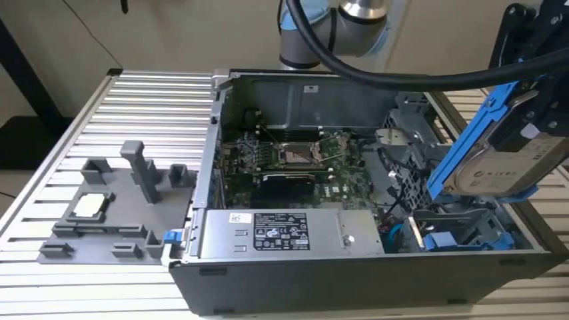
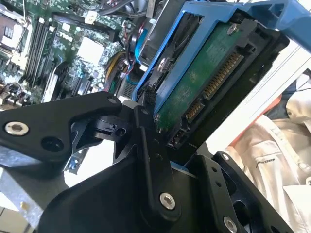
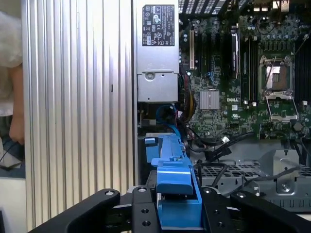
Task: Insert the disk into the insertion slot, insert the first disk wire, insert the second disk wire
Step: 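Insert the disk into the insertion slot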
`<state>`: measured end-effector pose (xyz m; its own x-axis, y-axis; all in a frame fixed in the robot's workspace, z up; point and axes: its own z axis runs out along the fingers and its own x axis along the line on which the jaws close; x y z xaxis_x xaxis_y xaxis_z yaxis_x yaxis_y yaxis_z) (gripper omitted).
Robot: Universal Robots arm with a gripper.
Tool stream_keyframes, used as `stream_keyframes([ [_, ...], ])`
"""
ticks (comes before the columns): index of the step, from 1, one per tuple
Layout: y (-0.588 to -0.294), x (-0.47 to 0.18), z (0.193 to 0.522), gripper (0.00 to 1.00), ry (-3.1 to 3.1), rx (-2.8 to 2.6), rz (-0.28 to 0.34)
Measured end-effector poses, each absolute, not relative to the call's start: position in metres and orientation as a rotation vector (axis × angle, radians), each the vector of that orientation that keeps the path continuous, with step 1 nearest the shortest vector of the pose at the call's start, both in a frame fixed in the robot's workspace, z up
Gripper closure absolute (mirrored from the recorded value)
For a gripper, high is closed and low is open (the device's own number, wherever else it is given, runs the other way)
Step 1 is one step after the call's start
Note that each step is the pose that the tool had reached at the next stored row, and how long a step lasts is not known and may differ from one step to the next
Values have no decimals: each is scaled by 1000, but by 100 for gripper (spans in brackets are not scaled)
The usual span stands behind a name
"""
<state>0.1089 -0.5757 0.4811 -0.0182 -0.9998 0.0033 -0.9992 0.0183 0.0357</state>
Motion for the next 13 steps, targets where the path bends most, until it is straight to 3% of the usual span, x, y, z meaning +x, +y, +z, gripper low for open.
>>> stream_keyframes([
  [13, -576, 110, 463, 67, -2225, 2185, -29],
])
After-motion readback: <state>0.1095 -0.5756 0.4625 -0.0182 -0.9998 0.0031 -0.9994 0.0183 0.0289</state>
